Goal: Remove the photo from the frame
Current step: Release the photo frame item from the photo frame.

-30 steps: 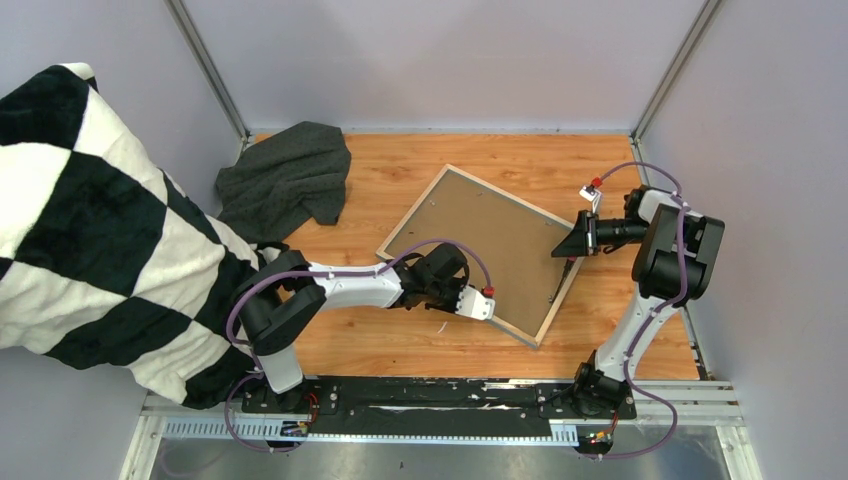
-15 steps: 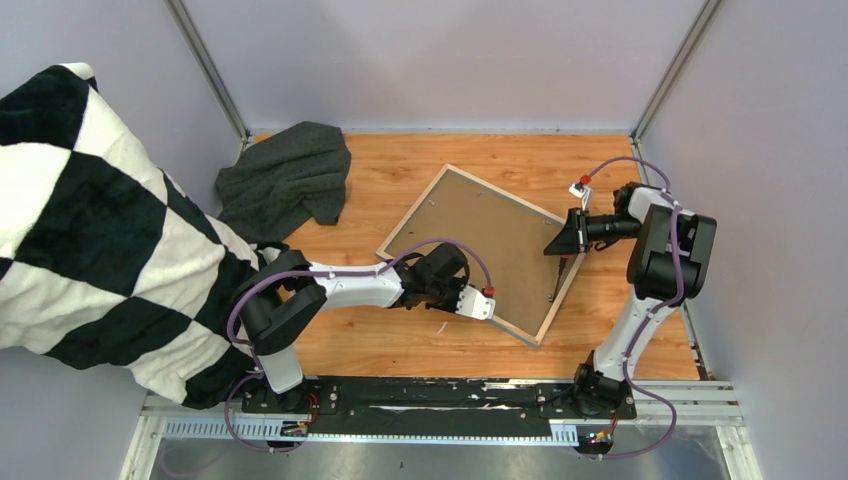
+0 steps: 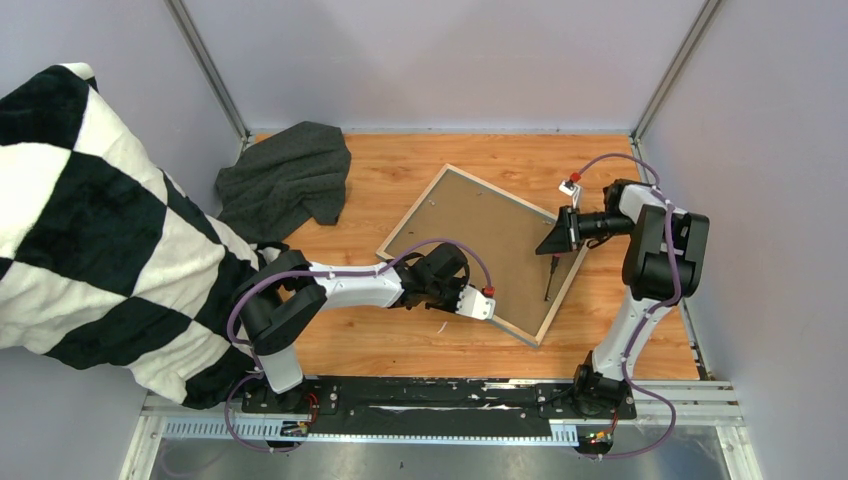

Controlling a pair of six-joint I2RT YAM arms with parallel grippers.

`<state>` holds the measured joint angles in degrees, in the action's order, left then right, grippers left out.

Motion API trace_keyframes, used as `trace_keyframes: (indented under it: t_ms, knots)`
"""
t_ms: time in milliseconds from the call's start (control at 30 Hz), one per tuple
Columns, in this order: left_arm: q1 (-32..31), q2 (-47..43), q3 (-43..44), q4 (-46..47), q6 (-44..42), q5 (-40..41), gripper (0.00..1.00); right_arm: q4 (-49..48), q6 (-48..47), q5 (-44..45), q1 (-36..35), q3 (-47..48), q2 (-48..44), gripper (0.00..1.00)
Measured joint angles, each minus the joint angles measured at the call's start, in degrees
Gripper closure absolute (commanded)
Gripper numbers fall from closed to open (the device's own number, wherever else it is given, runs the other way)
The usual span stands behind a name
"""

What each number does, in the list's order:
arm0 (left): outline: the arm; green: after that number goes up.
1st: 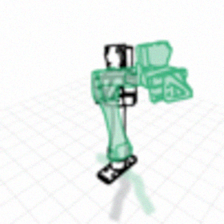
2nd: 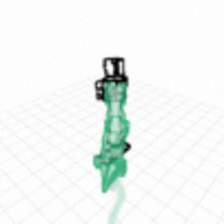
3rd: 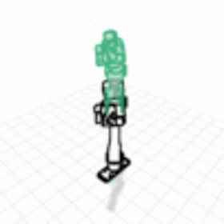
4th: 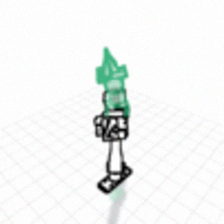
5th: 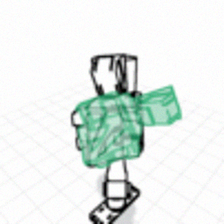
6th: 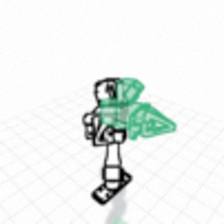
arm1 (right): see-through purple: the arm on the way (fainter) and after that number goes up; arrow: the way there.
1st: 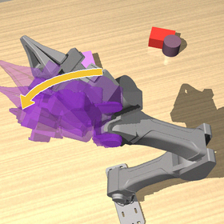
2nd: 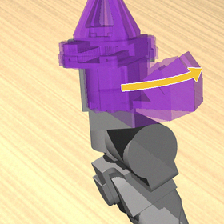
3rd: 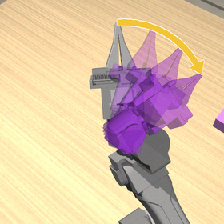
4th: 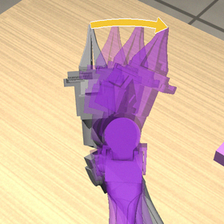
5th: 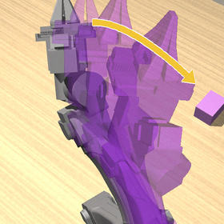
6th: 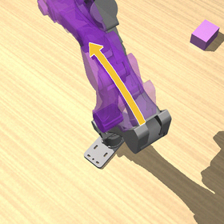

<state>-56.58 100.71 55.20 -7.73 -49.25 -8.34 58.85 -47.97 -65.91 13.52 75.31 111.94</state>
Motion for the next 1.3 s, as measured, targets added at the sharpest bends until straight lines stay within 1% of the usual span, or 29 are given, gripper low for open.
trace_keyframes:
  t_ms: [367,600,800,900,1033,1300]
  knots:
    - [0.0,0.0,0.0,0.0,0.0,0.0,1.00,-2.0,0.4,1.9,-1.6,0.0,-3.0,1.00]
    - [0.0,0.0,0.0,0.0,0.0,0.0,1.00,5.1,-7.4,2.8,-3.9,-0.1,-4.3,1.00]
    - [0.0,0.1,0.1,-0.1,0.0,0.0,1.00,7.4,-11.1,3.6,-4.3,-2.3,-6.8,1.00]
    - [0.0,0.1,0.1,-0.1,0.0,-0.1,1.00,5.9,-10.8,4.7,-4.3,-3.7,-8.2,1.00]
    - [0.0,0.1,0.1,-0.1,0.0,-0.1,1.00,2.2,-8.0,5.7,-4.3,-5.8,-10.1,1.00]
    - [0.1,0.2,0.2,0.2,0.0,-0.1,1.00,-1.5,-3.7,6.0,-4.3,-6.3,-10.5,1.00]
